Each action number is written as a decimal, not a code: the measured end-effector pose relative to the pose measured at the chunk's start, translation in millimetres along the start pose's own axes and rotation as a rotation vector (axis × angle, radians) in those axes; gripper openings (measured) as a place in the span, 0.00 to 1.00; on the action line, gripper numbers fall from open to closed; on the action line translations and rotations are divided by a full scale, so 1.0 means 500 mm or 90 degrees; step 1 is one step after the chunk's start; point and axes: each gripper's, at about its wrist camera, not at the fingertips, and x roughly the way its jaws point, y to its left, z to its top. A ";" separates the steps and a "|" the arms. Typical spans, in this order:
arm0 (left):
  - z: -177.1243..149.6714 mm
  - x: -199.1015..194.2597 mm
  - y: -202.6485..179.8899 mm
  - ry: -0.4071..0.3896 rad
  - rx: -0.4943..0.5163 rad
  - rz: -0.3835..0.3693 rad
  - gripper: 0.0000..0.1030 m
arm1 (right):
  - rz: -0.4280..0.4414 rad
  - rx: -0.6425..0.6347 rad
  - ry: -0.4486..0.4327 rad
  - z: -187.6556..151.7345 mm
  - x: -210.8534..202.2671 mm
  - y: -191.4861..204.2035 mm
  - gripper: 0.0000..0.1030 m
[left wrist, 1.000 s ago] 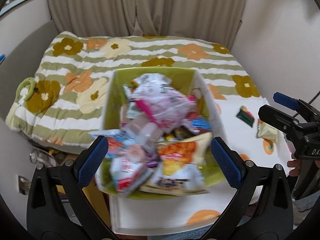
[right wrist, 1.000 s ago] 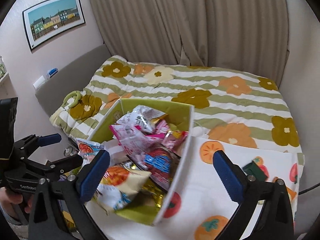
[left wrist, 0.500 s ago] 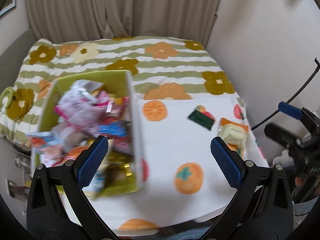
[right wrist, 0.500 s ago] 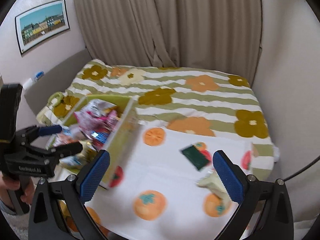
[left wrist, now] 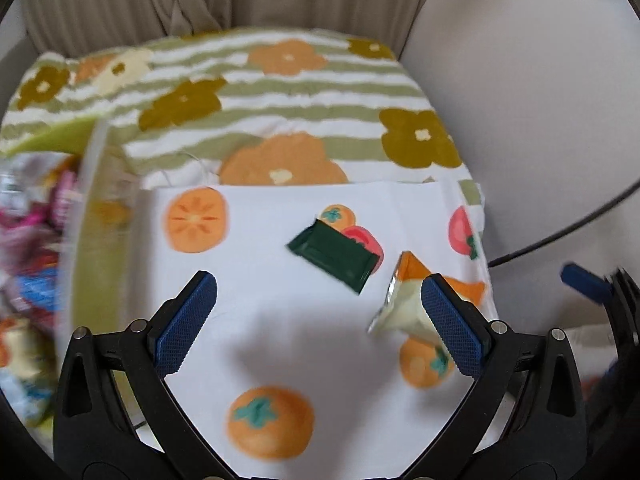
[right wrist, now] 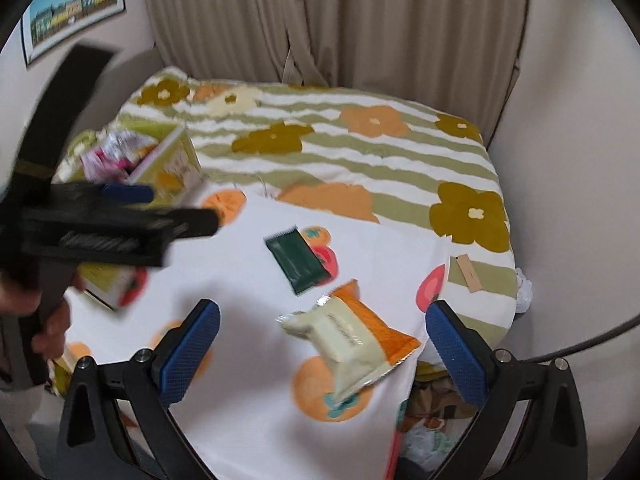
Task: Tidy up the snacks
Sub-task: 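Move both tools back toward the dark green packet and cream-orange bag, then grasp the dark green packet with the left tool while the right tool grasps the cream-orange bag, then carry both items over the green box and release them inside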
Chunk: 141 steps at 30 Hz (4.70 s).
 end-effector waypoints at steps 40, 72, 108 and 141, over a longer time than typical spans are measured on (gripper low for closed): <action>0.032 0.300 -0.003 0.162 0.063 0.091 0.48 | 0.098 -0.190 0.148 -0.062 0.288 -0.058 0.87; 0.031 -0.004 0.015 -0.009 0.053 0.028 0.47 | 0.036 -0.076 0.060 0.000 0.142 -0.038 0.58; 0.103 -0.316 0.663 -0.069 -0.004 0.079 0.48 | 0.130 0.031 -0.085 0.381 0.094 0.468 0.58; 0.028 -0.298 0.808 -0.058 -0.015 0.068 1.00 | 0.099 0.144 -0.028 0.428 0.226 0.521 0.95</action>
